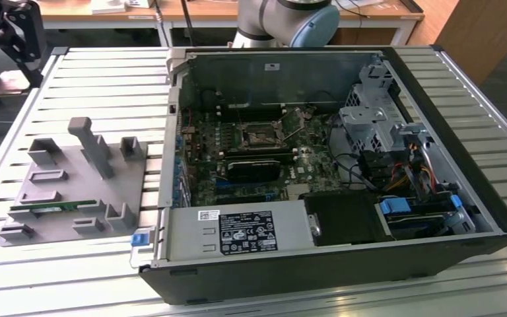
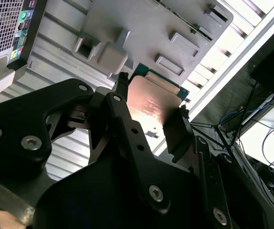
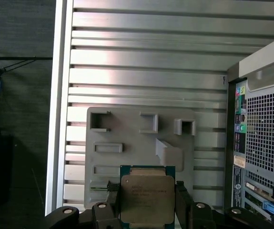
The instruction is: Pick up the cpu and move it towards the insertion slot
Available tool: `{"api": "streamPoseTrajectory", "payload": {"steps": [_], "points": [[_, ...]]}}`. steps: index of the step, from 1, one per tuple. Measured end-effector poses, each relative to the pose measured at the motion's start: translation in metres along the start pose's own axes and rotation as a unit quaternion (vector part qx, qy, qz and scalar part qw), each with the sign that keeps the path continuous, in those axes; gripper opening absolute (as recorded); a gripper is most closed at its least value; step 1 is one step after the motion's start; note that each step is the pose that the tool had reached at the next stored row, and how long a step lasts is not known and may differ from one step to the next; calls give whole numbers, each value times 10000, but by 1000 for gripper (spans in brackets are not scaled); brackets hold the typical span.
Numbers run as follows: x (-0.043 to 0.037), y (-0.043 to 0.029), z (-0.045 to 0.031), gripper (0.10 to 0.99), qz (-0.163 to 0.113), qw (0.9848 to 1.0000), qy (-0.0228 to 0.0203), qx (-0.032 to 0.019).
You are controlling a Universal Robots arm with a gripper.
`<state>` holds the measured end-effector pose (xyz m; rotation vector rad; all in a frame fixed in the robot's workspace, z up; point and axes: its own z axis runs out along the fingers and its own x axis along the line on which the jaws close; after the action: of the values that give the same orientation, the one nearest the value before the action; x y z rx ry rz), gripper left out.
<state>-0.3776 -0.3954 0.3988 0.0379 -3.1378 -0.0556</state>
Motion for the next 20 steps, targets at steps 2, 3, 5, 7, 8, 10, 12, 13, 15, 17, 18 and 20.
{"api": "streamPoseTrajectory", "payload": {"steps": [2,3,5,7,8,10,12,13,15,17,18,20], "points": [[-15,-1,-1,545,0,10000,1,0],[-24,-1,0,545,0,10000,0,0],[-43,-1,-1,545,0,10000,0,0],[-60,-1,0,545,0,10000,0,0],[-68,-2,0,545,0,10000,0,0],[-81,-2,0,545,0,10000,0,0],[-94,-2,-1,545,0,10000,0,0],[-99,-2,0,545,0,10000,0,0],[-109,-3,0,545,0,10000,0,0],[-122,-3,0,545,0,10000,0,0],[-130,-3,0,545,0,10000,0,0],[-149,-4,0,545,0,10000,0,0]]}}
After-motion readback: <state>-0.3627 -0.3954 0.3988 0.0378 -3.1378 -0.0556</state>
